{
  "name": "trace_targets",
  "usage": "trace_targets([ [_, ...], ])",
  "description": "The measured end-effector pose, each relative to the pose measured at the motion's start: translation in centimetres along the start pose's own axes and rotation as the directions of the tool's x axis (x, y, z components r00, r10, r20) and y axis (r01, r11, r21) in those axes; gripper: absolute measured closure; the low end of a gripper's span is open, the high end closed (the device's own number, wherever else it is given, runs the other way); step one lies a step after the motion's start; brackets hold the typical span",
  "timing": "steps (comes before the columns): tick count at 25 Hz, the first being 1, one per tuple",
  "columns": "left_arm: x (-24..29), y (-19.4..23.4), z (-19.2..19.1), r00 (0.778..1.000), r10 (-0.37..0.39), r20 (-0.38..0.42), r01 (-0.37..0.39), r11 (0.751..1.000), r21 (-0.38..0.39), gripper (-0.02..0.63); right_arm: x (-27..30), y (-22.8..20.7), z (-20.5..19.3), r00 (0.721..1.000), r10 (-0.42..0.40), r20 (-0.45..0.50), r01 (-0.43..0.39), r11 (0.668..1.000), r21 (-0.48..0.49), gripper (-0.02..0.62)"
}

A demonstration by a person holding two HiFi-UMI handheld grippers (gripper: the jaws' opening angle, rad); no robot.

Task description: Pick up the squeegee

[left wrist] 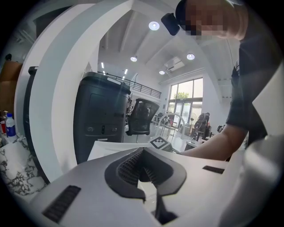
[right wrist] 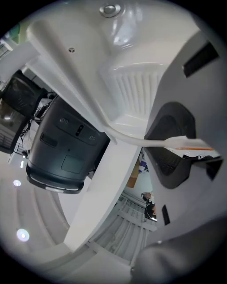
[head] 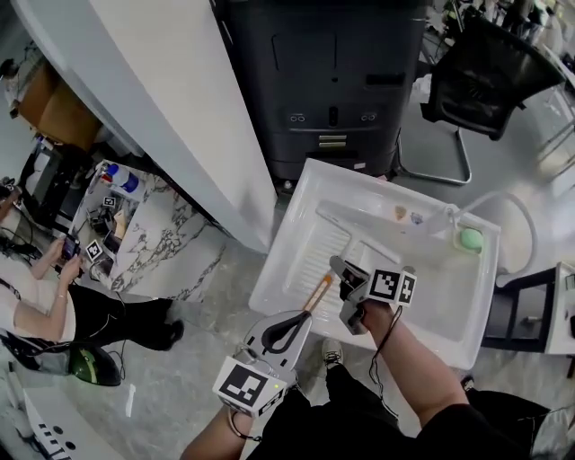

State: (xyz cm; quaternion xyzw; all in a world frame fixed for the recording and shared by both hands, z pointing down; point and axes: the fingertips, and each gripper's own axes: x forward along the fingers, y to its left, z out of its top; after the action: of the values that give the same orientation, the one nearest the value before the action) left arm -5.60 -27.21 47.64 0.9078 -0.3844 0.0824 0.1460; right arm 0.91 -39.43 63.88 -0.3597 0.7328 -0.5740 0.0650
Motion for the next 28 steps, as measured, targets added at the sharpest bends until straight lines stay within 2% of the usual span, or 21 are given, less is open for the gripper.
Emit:
trace_targets([
  [5, -2.0, -1.0, 0.6, 1.0, -0.016, 0.014, 0.016, 1.0, 0.023, 0.591, -2.0, 4.1, -0.2, 0.999, 0.024, 0.032, -0.019, 0.989, -0.144, 0.535],
  [13, -6.0, -2.5, 1.9, 0.998, -0.047, 0.052, 0.045, 0.999, 0.03, 0.591, -5.1, 10.5, -2.5, 0.997, 0.042, 0.063, -0.018, 0.94, -0.34, 0.537],
  [22, -11.7, -3.7, 2.5, 0.992, -0.095, 0.085, 0.089, 0.993, 0.074, 0.591, -9.8, 17.8, -6.5, 0.986, 0.098, 0.135, -0.023, 0.882, -0.47, 0.537],
  [28, -14.9, -4.3, 2.1, 0.988, -0.133, 0.083, 0.125, 0.987, 0.103, 0.591, -13.5, 21.7, -9.6, 0.971, 0.104, 0.216, 0.038, 0.822, -0.569, 0.537],
])
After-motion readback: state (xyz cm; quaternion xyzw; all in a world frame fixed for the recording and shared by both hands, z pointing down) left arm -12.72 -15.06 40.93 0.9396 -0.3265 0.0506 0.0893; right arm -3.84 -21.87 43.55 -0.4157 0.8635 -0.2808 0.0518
